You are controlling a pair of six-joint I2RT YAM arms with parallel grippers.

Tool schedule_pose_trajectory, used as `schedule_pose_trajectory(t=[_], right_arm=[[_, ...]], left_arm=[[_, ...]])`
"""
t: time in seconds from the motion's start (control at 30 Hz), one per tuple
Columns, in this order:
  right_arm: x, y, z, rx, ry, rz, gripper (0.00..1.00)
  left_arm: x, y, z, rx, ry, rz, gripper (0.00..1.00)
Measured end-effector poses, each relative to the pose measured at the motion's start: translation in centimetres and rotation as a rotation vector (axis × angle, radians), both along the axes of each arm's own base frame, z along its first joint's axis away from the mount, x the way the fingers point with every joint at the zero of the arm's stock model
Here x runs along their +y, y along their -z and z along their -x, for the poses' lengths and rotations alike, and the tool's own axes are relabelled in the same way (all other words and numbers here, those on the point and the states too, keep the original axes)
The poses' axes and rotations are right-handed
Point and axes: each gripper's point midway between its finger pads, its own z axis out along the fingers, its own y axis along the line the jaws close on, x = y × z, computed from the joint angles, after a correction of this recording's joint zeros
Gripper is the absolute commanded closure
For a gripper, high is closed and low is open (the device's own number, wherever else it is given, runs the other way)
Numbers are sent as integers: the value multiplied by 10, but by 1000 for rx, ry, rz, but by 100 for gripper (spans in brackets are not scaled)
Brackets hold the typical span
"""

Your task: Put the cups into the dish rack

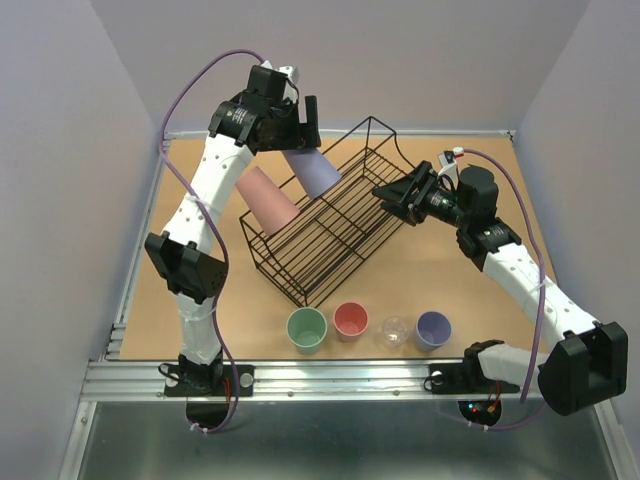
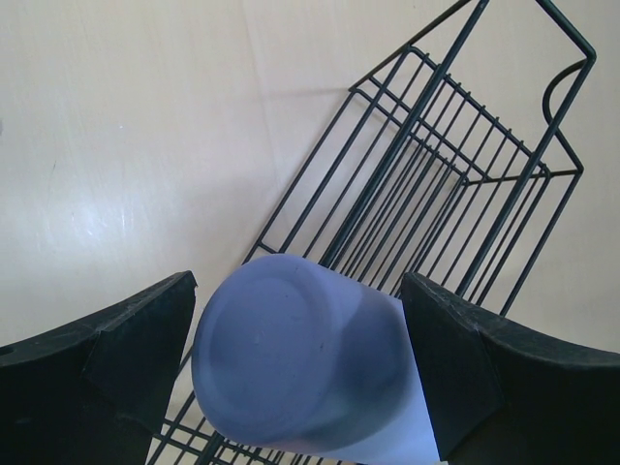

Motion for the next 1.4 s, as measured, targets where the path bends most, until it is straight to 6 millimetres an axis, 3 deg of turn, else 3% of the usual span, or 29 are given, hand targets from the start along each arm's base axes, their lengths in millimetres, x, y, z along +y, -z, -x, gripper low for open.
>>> schedule_pose_trajectory(t=[0.5, 0.8, 0.9, 1.03, 1.13, 1.23, 1.33, 1.4], right_arm=[[0, 9, 1, 23, 0, 8, 30], [-1, 10, 1, 17, -2, 17, 29], [-2, 15, 2, 12, -8, 44, 29], [-10, 32, 4, 43, -3, 177, 27], [-16, 37, 4, 45, -14, 327, 27], [-8, 41, 13, 24, -76, 439, 26], [14, 66, 53, 46, -226, 561, 27], [29, 81, 82, 55, -329, 612, 25]], left_arm=[[14, -27, -3, -82, -59, -18, 1], [47, -53, -5, -156, -167, -42, 1], [60, -73, -4, -214, -216, -36, 1], [80, -117, 6, -347, -285, 0, 1], [95, -154, 27, -454, -328, 41, 1], [109, -192, 45, -565, -370, 88, 1], [122, -230, 59, -680, -413, 137, 1], [125, -240, 61, -715, -421, 148, 1]])
